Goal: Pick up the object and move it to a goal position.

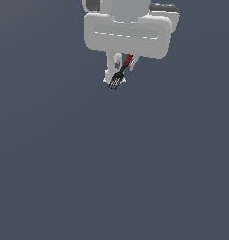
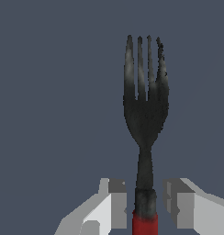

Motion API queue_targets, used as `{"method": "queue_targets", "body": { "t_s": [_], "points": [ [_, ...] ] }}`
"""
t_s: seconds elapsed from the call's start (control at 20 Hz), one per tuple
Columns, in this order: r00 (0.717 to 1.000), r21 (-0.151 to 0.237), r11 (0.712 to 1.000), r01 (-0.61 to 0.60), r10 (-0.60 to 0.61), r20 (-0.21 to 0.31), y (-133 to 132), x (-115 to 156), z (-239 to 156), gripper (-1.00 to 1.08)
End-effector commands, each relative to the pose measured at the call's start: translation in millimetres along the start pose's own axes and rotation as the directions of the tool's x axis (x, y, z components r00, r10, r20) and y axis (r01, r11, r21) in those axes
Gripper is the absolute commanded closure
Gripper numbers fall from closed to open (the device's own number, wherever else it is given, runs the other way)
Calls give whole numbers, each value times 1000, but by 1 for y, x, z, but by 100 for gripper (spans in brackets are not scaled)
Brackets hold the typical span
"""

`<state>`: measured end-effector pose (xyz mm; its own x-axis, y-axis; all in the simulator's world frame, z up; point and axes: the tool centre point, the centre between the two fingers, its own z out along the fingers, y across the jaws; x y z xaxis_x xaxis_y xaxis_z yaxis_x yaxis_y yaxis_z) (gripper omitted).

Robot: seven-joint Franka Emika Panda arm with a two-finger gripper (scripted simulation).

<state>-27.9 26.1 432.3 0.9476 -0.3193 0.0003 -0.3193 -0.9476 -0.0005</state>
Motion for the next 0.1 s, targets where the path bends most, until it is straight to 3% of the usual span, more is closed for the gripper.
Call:
{"method": "queue_targets", "body": {
  "t_s": [0.0, 0.05],
  "points": [
    [1000, 0, 1000, 0, 0, 1, 0, 0, 1, 108],
    [1000, 0, 1000, 0, 0, 1, -1, 0, 2, 108]
  ]
}}
